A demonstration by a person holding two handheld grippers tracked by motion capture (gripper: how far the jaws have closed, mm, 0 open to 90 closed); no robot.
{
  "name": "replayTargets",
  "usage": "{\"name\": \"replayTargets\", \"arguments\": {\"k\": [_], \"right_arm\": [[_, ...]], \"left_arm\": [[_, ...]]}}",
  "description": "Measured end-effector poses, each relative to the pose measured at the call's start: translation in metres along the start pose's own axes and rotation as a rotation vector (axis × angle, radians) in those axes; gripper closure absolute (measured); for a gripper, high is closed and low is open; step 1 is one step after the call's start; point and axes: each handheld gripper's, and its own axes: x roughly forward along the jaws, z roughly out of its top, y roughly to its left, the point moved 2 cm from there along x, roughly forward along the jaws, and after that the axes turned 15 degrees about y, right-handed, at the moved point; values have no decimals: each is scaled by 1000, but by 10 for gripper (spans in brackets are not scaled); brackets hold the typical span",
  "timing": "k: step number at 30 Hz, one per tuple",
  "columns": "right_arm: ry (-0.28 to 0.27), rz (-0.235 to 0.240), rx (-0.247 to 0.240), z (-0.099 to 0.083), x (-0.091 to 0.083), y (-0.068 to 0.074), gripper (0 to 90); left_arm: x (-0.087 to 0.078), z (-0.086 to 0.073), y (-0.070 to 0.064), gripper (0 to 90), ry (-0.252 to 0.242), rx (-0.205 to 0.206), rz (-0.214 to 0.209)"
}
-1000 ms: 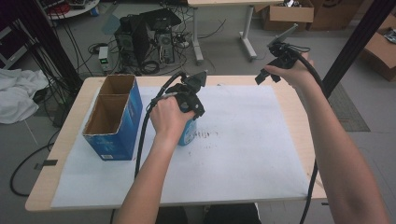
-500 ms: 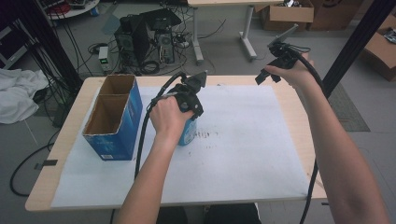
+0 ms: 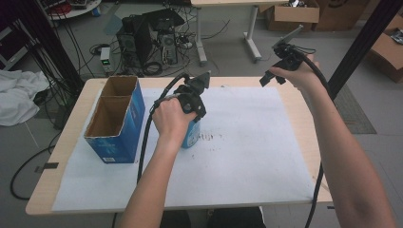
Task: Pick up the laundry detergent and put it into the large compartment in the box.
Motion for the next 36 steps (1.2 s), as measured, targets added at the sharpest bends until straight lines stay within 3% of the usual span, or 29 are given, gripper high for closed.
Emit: {"name": "replayTargets", "arguments": {"k": [13,25,36], "right_arm": [[-3,0,-4,-1,0,-1,208],[-6,-2,-7,0,1,0,217],[-5,-3,-7,0,0,1,222]], "left_arm": [[-3,0,2,373,15,11,-41],[-3,-1,2,380,-9,50,-34],[-3,-2,4,381,9,40,-40]]}}
